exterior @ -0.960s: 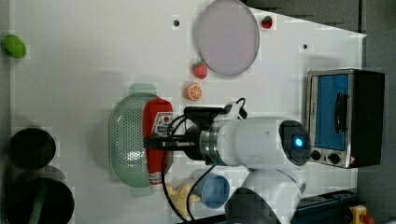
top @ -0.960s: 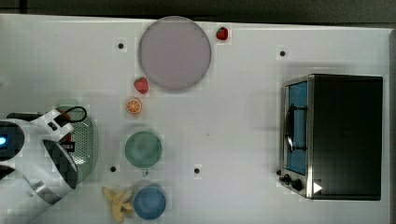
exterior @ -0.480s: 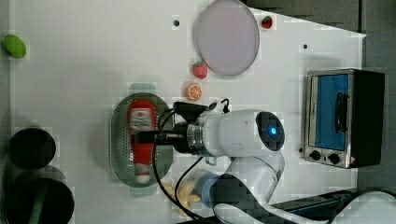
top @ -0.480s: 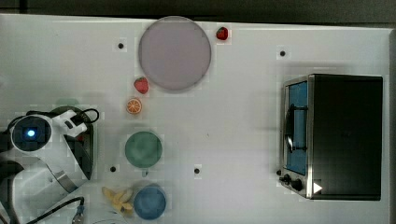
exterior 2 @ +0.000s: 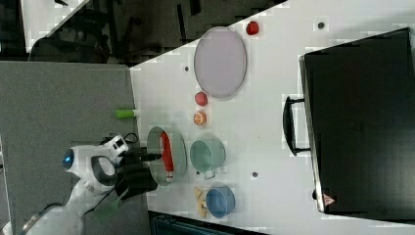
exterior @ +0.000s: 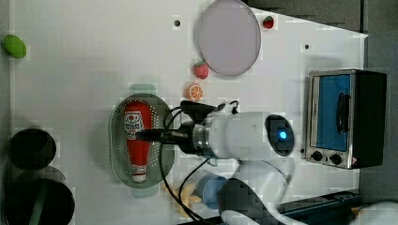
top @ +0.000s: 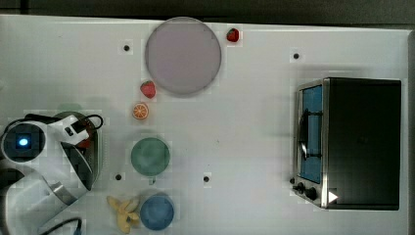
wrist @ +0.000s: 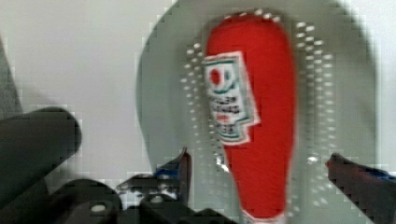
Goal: Pick Ketchup from the table and place it in strainer.
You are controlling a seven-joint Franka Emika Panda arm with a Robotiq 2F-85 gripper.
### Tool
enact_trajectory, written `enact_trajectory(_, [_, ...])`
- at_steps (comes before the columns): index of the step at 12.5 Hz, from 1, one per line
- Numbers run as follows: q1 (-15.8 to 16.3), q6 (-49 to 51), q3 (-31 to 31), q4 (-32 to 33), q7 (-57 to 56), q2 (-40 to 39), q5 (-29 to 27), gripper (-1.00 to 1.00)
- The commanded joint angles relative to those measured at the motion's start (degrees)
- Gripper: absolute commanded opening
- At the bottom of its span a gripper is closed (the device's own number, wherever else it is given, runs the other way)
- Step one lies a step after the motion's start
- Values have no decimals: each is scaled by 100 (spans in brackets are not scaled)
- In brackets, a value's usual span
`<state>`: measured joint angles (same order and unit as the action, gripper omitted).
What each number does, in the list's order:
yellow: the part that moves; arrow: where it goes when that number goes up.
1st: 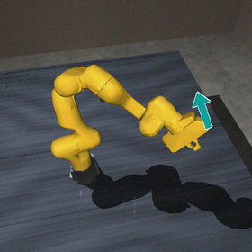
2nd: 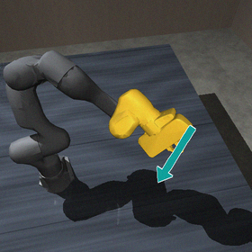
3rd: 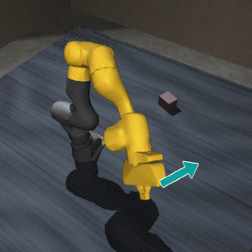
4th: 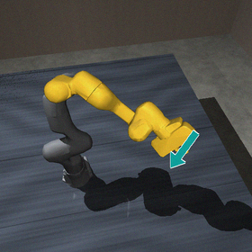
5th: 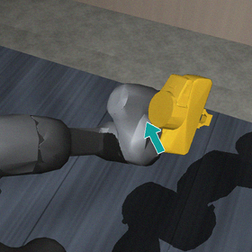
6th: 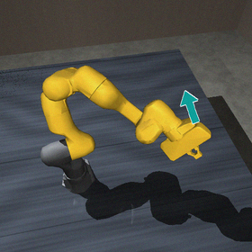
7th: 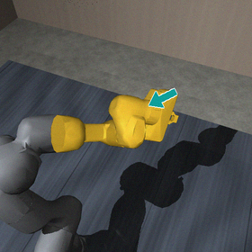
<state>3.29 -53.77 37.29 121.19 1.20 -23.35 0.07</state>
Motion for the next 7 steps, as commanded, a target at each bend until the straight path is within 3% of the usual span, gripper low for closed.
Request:
enact_trajectory(1, [-499,646,27,-264,603,1049,15,100])
enact_trajectory(7, [-1550,2768,-664,-1231,526,2079,-101,100])
